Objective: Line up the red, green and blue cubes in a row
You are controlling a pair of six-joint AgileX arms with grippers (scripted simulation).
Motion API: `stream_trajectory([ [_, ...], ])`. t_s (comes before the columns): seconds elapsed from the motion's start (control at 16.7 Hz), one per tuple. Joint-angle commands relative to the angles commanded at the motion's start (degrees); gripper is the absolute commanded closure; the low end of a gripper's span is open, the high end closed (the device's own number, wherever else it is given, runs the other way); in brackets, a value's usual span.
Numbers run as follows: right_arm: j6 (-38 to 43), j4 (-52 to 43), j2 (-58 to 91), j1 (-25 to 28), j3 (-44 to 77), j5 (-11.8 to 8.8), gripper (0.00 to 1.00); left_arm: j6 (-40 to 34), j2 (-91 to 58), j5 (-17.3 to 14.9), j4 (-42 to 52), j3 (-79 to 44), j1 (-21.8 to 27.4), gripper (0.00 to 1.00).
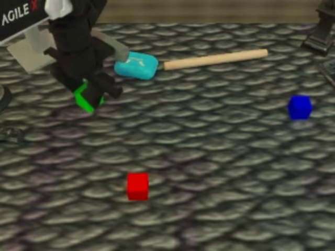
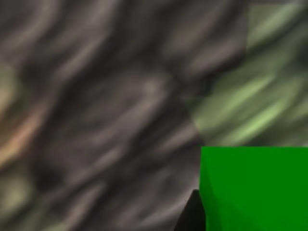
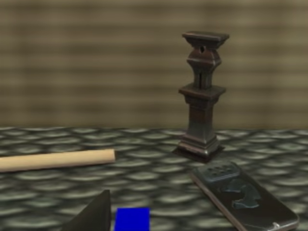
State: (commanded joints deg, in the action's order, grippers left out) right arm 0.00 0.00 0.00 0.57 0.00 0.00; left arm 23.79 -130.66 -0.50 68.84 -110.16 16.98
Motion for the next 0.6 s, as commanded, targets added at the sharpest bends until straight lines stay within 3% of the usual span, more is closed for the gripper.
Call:
stream_trajectory([
  [0.3, 0.0, 0.0, 0.0, 0.0, 0.0, 0.0, 0.00, -14.8, 1.2, 0.3, 0.3, 1.5, 7.0, 1.00],
  [0.6, 0.0, 0.0, 0.0, 0.0, 0.0, 0.0, 0.00, -42.5, 3.8, 0.5, 0.7, 5.9, 17.5, 1.00],
])
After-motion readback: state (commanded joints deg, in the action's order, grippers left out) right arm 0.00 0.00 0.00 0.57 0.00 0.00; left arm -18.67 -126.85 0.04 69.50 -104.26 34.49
